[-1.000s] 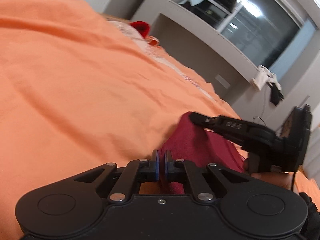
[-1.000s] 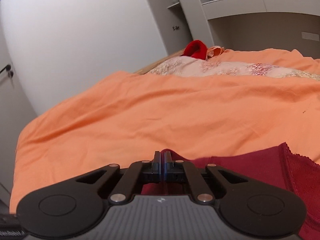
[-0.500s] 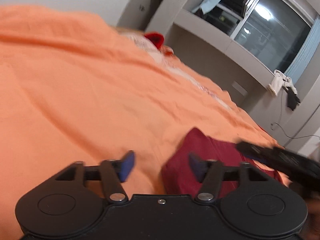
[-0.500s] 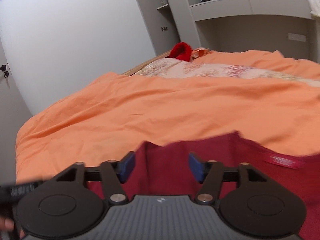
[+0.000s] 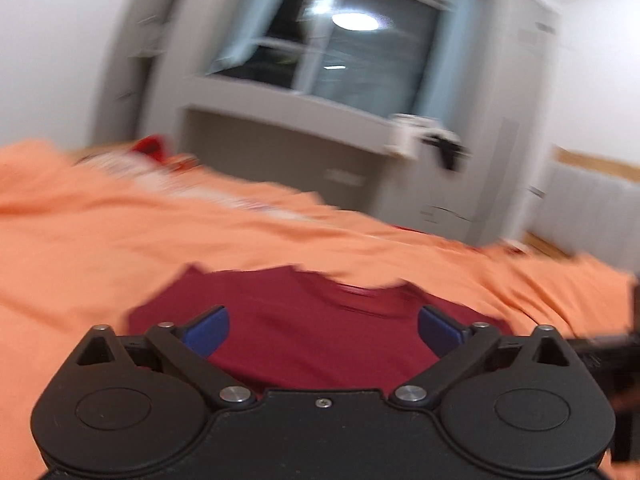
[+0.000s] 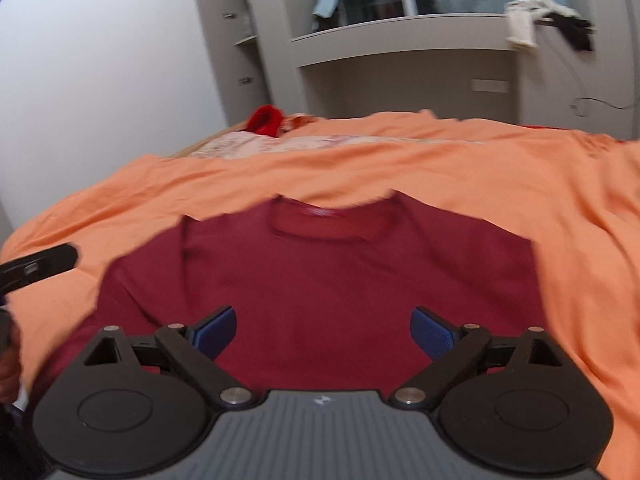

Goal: Fold small clothes

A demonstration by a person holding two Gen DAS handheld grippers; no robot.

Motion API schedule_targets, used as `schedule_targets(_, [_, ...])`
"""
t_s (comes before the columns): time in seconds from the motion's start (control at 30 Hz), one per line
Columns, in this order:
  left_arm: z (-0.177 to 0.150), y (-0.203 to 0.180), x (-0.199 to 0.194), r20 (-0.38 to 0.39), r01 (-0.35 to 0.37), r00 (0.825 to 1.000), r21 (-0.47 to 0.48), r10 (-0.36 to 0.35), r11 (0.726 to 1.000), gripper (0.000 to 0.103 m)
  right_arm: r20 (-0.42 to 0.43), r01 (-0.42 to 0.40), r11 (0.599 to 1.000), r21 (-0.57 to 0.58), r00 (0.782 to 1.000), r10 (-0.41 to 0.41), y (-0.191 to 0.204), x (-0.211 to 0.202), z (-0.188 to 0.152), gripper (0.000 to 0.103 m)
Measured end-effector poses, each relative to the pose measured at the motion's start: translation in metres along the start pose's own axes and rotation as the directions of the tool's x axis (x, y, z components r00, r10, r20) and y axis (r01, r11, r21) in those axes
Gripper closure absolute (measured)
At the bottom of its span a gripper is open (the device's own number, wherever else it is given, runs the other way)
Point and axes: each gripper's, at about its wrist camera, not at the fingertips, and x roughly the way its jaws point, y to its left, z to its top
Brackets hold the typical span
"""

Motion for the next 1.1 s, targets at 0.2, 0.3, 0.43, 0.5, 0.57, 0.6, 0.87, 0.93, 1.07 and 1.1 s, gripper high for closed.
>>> schedule_targets(0.2, [-0.040, -0.068, -0.011, -0.059, 0.236, 0.972, 0.234, -0.229, 0.943, 0.001, 0.057, 0.082, 0.994, 0.074, 0.995, -0.086, -0.024, -0.009, -0.036, 0.005])
schedule_targets(0.3, [-0.057, -0.090, -0.007, -0.124, 0.332, 0.943, 0.284, -0.309, 0.900, 0.001, 0.067, 0.066, 0.987, 0.144, 0.995, -0.076, -0.035, -0.007, -0.047, 0.005])
schedule_targets(0.43, [-0.067, -0.113, 0.013, -0.220, 0.385, 0.918, 0.294, -0.330, 0.875, 0.002, 0.093, 0.050, 0.985, 0.166, 0.993, -0.066, -0.044, -0.013, -0.043, 0.005])
schedule_targets(0.5, [-0.068, -0.121, 0.027, -0.262, 0.403, 0.904, 0.262, -0.337, 0.877, 0.004, 0.104, 0.038, 0.982, 0.183, 0.993, -0.057, -0.048, -0.016, -0.043, 0.005])
schedule_targets(0.57, [-0.068, -0.125, 0.039, -0.295, 0.425, 0.889, 0.242, -0.351, 0.872, 0.006, 0.108, 0.028, 0.979, 0.201, 0.993, -0.051, -0.052, -0.017, -0.043, 0.005])
schedule_targets(0.6, [-0.069, -0.127, 0.043, -0.305, 0.434, 0.883, 0.238, -0.357, 0.869, 0.007, 0.113, 0.020, 0.978, 0.210, 0.993, -0.044, -0.054, -0.018, -0.043, 0.005])
schedule_targets(0.87, [-0.063, -0.142, 0.072, -0.359, 0.454, 0.866, 0.273, -0.348, 0.848, 0.018, 0.162, -0.113, 0.939, 0.323, 0.985, 0.062, -0.068, -0.017, -0.040, 0.004])
schedule_targets(0.93, [-0.065, -0.144, 0.081, -0.396, 0.441, 0.861, 0.270, -0.319, 0.856, 0.033, 0.170, -0.140, 0.929, 0.342, 0.982, 0.085, -0.070, -0.018, -0.042, 0.002])
schedule_targets(1.07, [-0.075, -0.141, 0.096, -0.474, 0.418, 0.841, 0.258, -0.262, 0.871, 0.055, 0.173, -0.163, 0.921, 0.353, 0.979, 0.107, -0.072, -0.018, -0.042, 0.002])
schedule_targets(1.1, [-0.077, -0.142, 0.097, -0.481, 0.414, 0.839, 0.262, -0.254, 0.872, 0.063, 0.173, -0.167, 0.919, 0.356, 0.979, 0.111, -0.072, -0.017, -0.042, 0.002])
